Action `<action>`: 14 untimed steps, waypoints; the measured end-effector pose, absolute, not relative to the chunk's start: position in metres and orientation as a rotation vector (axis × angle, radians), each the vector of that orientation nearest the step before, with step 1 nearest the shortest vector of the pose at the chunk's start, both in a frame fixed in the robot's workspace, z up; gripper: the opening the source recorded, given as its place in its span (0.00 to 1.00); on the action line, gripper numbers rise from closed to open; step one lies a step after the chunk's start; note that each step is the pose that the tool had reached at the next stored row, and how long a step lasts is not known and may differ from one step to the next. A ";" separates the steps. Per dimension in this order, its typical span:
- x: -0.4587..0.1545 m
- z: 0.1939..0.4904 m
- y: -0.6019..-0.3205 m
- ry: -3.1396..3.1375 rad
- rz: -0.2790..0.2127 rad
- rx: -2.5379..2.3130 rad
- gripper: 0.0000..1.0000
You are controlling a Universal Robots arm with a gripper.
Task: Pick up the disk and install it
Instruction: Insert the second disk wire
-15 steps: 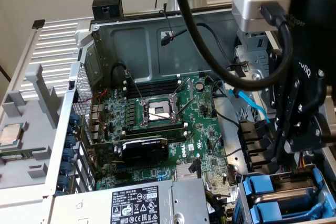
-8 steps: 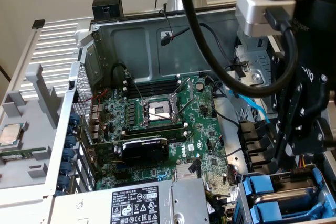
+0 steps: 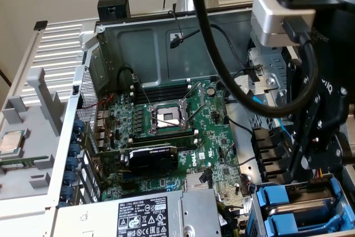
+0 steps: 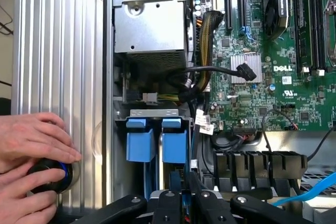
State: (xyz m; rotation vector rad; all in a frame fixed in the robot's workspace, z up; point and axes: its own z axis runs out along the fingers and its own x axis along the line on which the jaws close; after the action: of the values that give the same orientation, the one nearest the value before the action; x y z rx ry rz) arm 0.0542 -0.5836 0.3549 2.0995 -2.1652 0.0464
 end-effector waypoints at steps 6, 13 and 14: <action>0.056 0.355 -0.584 -2.166 0.046 2.099 0.16; 0.056 0.353 -0.586 -2.168 0.041 2.101 0.16; 0.056 0.353 -0.586 -2.168 0.041 2.101 0.16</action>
State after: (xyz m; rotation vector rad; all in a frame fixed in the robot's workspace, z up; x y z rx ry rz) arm 0.0558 -0.5863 0.3531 2.1010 -2.1679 0.0409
